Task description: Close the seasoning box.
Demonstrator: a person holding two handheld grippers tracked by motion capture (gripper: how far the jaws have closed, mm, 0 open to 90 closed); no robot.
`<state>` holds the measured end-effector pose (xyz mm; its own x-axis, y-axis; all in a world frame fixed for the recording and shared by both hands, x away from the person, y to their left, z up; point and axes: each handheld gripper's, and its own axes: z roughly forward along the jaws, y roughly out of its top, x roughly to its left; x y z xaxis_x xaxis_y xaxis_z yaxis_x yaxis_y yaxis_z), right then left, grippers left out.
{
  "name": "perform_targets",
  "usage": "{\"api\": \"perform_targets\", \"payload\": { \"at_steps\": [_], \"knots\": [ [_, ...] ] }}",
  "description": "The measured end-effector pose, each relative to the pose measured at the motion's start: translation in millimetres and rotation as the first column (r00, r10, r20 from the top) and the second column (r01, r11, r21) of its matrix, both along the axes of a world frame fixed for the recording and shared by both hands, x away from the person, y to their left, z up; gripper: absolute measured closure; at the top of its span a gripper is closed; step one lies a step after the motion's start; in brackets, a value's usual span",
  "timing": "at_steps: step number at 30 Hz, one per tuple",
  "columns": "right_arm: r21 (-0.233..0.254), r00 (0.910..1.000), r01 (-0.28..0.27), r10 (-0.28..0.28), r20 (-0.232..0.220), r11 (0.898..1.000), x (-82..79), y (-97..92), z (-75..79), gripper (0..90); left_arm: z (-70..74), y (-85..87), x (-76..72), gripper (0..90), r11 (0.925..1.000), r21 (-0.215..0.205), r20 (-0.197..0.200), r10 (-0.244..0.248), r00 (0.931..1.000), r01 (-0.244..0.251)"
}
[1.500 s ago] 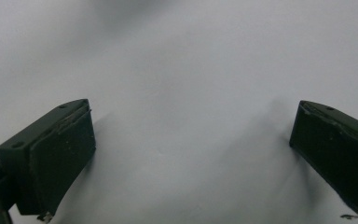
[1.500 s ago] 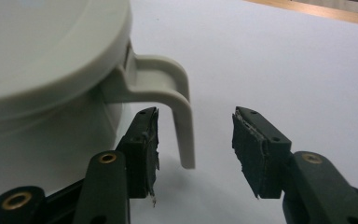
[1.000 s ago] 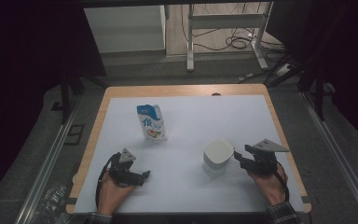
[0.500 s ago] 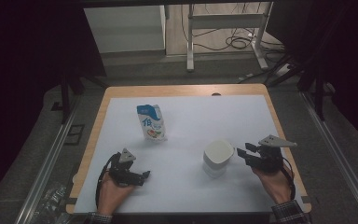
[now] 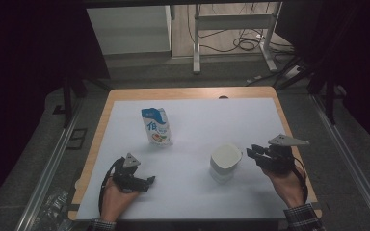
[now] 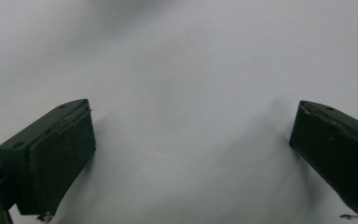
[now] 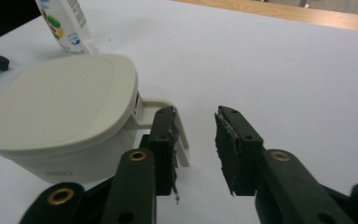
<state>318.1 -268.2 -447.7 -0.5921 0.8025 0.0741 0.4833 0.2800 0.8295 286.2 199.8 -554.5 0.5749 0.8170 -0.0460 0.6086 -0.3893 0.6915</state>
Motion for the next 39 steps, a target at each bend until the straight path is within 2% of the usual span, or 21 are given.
{"api": "perform_targets", "payload": {
  "at_steps": [6,10,14,18,21,32,39],
  "knots": [
    [-0.007,0.9998,-0.007,0.007,0.019,1.0,-1.6,1.6,9.6,75.1,0.0,0.0,0.0,0.1,1.0,0.0,0.0,0.0,1.0,0.0],
    [-0.007,0.9996,-0.024,0.024,0.015,1.0,-1.4,3.2,13.2,78.1,-0.2,-0.3,-0.1,0.2,1.0,-0.004,0.001,0.003,1.0,-0.003],
    [-0.035,0.9977,-0.047,0.048,0.048,0.998,-2.4,6.9,20.4,85.1,-0.2,-0.3,-0.1,0.2,1.0,-0.005,0.002,0.004,1.0,-0.004],
    [-0.013,0.9961,-0.077,0.077,0.044,0.997,-1.4,10.8,26.8,88.3,-0.2,-0.2,0.1,0.1,1.0,-0.003,0.004,0.002,1.0,-0.002],
    [-0.023,0.994,-0.098,0.099,0.046,0.995,-0.6,17.0,29.8,88.3,-0.2,-0.2,0.1,0.1,1.0,-0.003,0.004,0.002,1.0,-0.002],
    [-0.045,0.9889,-0.144,0.145,0.031,0.989,4.7,35.7,26.7,88.4,0.0,0.0,0.1,0.1,1.0,-0.002,0.001,0.001,1.0,-0.001],
    [-0.053,0.9884,-0.148,0.15,0.025,0.988,9.6,40.9,20.3,88.7,-0.2,-0.2,0.0,0.2,1.0,-0.005,0.001,0.004,1.0,-0.004]
  ]
}}
